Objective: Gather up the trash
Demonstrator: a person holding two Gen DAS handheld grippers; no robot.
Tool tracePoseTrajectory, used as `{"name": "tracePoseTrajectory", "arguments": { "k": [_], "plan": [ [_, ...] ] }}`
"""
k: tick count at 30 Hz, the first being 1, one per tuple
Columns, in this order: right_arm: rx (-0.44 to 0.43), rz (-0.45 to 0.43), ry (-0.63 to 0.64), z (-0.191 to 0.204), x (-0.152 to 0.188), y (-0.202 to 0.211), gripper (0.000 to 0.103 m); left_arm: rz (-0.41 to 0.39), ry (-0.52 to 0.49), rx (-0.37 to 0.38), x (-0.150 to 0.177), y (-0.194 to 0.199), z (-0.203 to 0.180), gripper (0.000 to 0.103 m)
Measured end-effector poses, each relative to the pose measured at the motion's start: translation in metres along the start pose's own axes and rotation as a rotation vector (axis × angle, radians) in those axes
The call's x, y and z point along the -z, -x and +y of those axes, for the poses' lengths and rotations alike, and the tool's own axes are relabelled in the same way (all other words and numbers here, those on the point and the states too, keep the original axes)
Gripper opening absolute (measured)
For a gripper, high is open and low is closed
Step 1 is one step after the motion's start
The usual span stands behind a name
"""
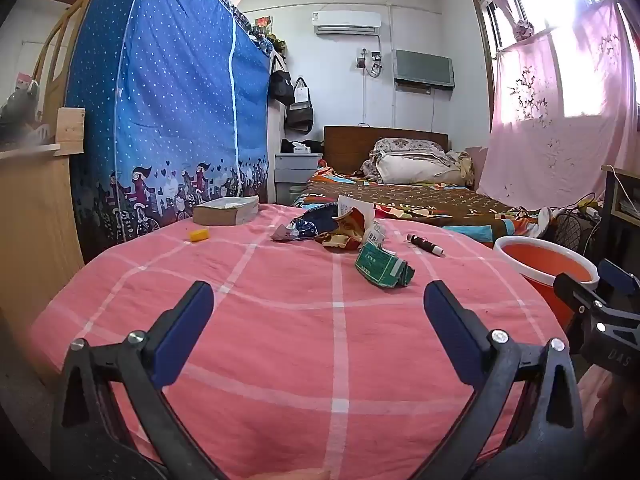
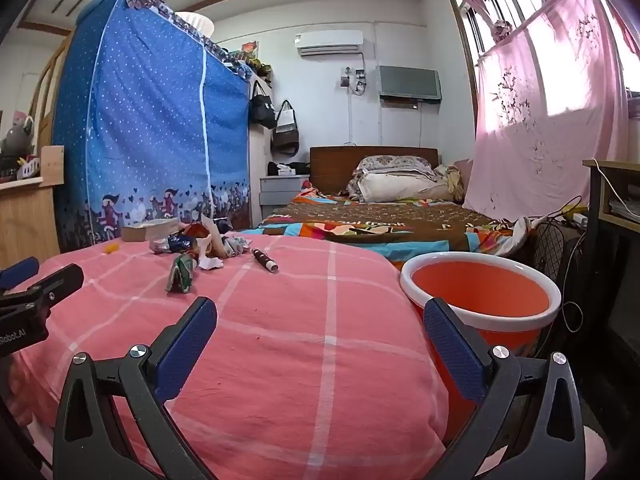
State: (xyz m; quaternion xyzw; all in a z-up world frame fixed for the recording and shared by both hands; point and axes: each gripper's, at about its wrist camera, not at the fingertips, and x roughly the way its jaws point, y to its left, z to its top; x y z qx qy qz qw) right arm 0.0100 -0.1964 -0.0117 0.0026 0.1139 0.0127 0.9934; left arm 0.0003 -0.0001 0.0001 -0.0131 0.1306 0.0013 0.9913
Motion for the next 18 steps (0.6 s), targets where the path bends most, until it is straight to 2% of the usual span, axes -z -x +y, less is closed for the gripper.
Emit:
{"name": "tracePoseTrajectory", "arguments": {
  "k": [18],
  "plan": [
    [-0.002,-0.004,-0.010,-0.0005,0.0019,-0.0002,0.103,-0.007,0.005,0.000,-0.0011,0.0012,0.0011,0.094]
  ]
}}
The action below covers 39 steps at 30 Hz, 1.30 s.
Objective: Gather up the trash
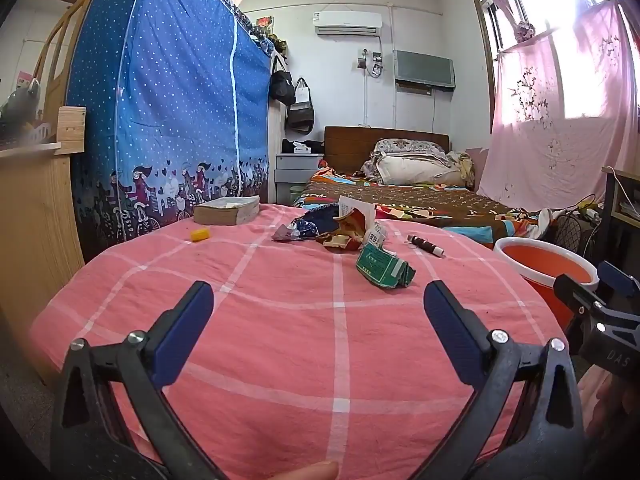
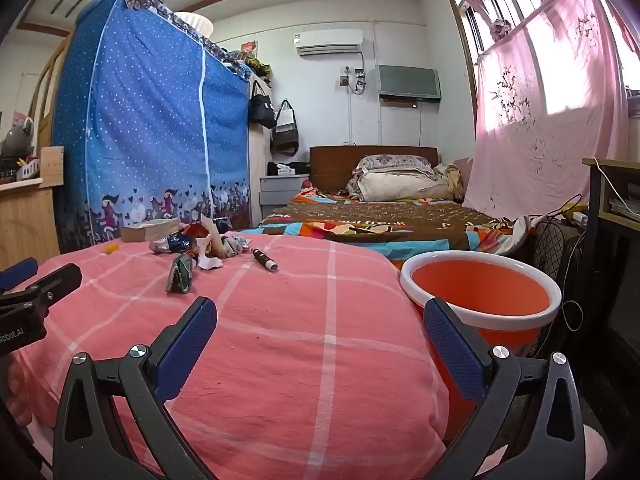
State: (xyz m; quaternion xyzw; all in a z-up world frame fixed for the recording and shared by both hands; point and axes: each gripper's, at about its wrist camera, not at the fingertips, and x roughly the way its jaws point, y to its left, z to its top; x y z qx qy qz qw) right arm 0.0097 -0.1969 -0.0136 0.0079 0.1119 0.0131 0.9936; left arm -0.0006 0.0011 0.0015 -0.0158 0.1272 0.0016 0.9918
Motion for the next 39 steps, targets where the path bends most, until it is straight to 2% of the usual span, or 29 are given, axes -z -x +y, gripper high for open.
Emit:
{"name": "tracePoseTrajectory", "arguments": {
  "k": [39],
  "plan": [
    [-0.001,-0.001,-0.005,-0.0004,0.0000,0.0005,0.103,-0.001,-0.002,0.000,-0.0001,0.0023,0.0000,0.094]
  ]
}}
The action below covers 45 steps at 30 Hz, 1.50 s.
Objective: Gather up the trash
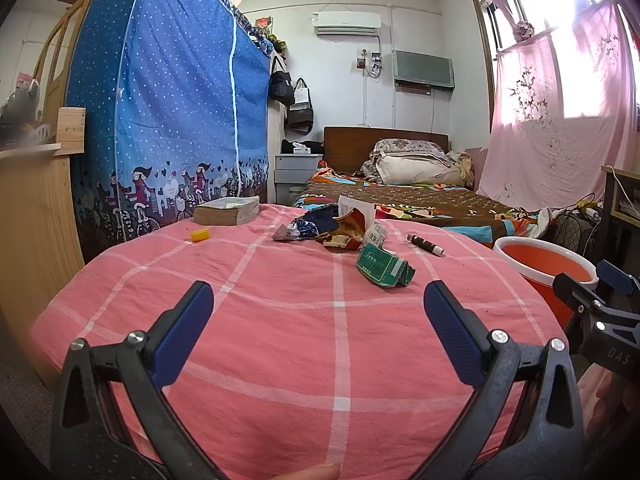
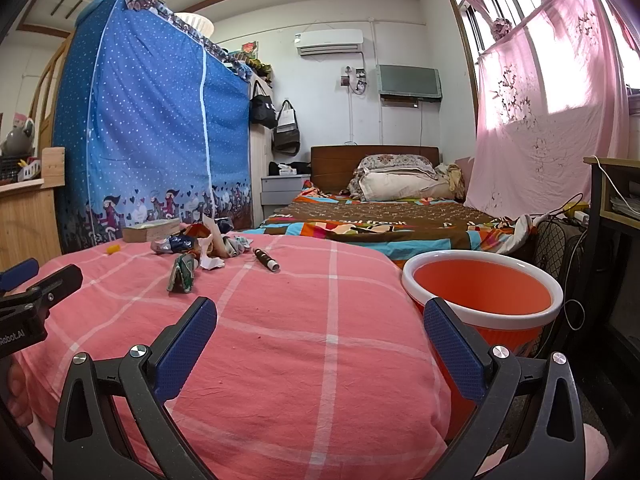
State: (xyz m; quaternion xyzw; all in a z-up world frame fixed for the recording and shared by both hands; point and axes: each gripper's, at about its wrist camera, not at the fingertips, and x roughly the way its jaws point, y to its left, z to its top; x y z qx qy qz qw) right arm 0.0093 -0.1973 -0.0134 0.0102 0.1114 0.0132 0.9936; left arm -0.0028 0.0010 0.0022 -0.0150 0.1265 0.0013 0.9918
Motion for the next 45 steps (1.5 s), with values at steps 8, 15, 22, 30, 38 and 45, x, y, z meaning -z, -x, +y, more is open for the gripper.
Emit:
{"name": "tracePoseTrajectory", "arguments": {
  "k": [8,15,22,30,38,45],
  "plan": [
    [0.000,0.001,0.000,0.000,0.000,0.000,0.103,0.000,0.001,0.000,0.000,0.000,0.001,0.094],
    [0.000,-0.001,-0.002,-0.001,0.000,0.000,0.103,0.000,0.001,0.001,0.000,0.000,0.001,0.094],
    [0.001,-0.002,-0.006,-0.001,0.001,-0.003,0.103,0.001,-0.001,0.000,0.001,0.000,0.002,0.094],
    [0.000,-0.002,-0.007,0.003,0.002,-0.002,0.103,0.002,0.000,0.003,0.001,0.000,0.002,0.094],
    [-0.002,-0.004,-0.011,0.001,0.000,-0.001,0.103,0.001,-0.002,0.003,0.000,-0.002,0.001,0.094],
    [-0.037,-0.048,-0.058,-0.006,-0.028,-0.001,0.103,-0.027,-0.012,-0.002,-0.017,-0.008,0.001,0.094]
  ]
}}
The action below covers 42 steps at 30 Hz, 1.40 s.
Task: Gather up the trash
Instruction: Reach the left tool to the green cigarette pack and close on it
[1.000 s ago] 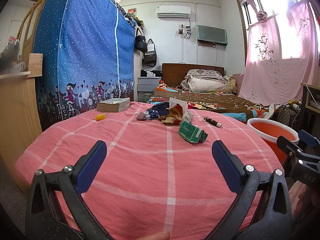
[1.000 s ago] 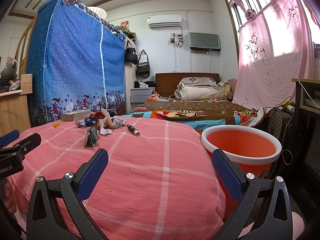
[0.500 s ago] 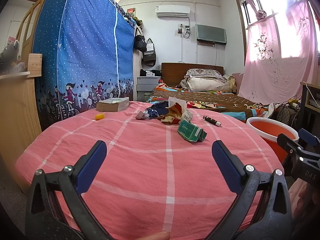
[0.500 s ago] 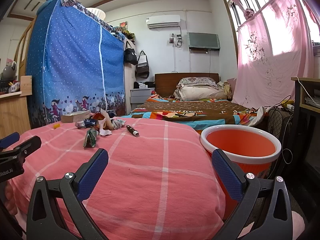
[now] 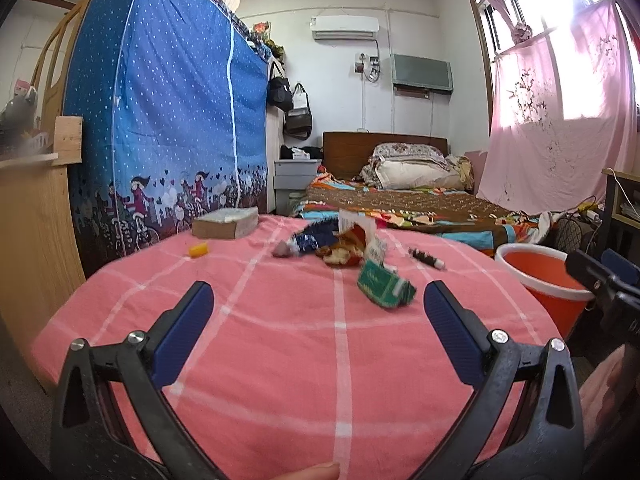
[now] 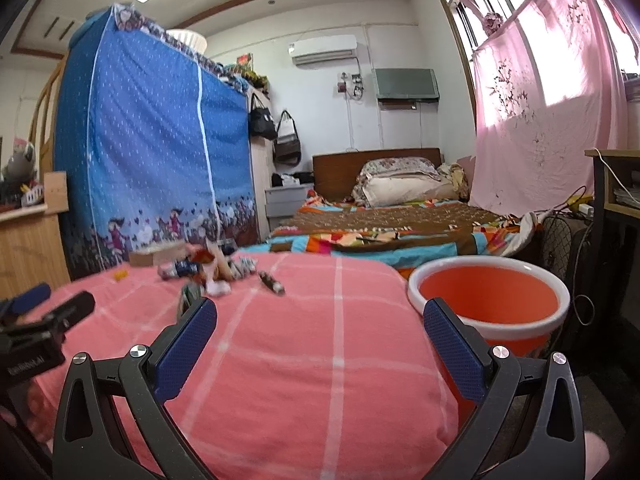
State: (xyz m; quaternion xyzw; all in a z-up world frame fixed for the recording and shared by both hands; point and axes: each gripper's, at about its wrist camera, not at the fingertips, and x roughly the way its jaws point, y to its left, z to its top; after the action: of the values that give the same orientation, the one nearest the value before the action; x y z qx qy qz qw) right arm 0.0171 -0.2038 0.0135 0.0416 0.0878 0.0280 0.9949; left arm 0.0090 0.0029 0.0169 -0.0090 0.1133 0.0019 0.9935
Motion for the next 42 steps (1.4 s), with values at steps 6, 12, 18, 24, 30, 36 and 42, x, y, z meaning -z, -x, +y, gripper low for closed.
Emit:
{"name": "tracePoseTrajectory", "arguments": {
  "k": [6,12,18,24,30,36,42],
  "plan": [
    [-0.014,-0.072,0.072,0.002,-0.028,-0.014,0.103,-0.053,0.019,0.019,-0.024,-0.014,0.001,0.094],
    [-0.055,-0.139,0.134,0.003,-0.048,-0.036,0.103,-0.125,0.024,0.033,-0.047,-0.030,-0.005,0.094],
    [-0.143,-0.158,0.175,0.002,-0.058,-0.068,0.103,-0.126,-0.009,0.018,-0.055,-0.050,-0.015,0.094],
    [-0.199,-0.087,0.204,0.001,-0.056,-0.104,0.103,0.014,0.051,0.050,-0.051,-0.077,-0.015,0.092],
    [-0.246,0.034,0.222,0.003,-0.044,-0.128,0.090,0.174,0.062,0.094,-0.038,-0.102,-0.026,0.076],
    [-0.304,0.211,0.205,0.001,-0.029,-0.154,0.055,0.317,0.074,0.155,-0.021,-0.122,-0.037,0.066],
    [-0.351,0.356,0.182,0.002,-0.018,-0.176,0.042,0.429,0.086,0.152,-0.014,-0.141,-0.038,0.047]
  ]
}}
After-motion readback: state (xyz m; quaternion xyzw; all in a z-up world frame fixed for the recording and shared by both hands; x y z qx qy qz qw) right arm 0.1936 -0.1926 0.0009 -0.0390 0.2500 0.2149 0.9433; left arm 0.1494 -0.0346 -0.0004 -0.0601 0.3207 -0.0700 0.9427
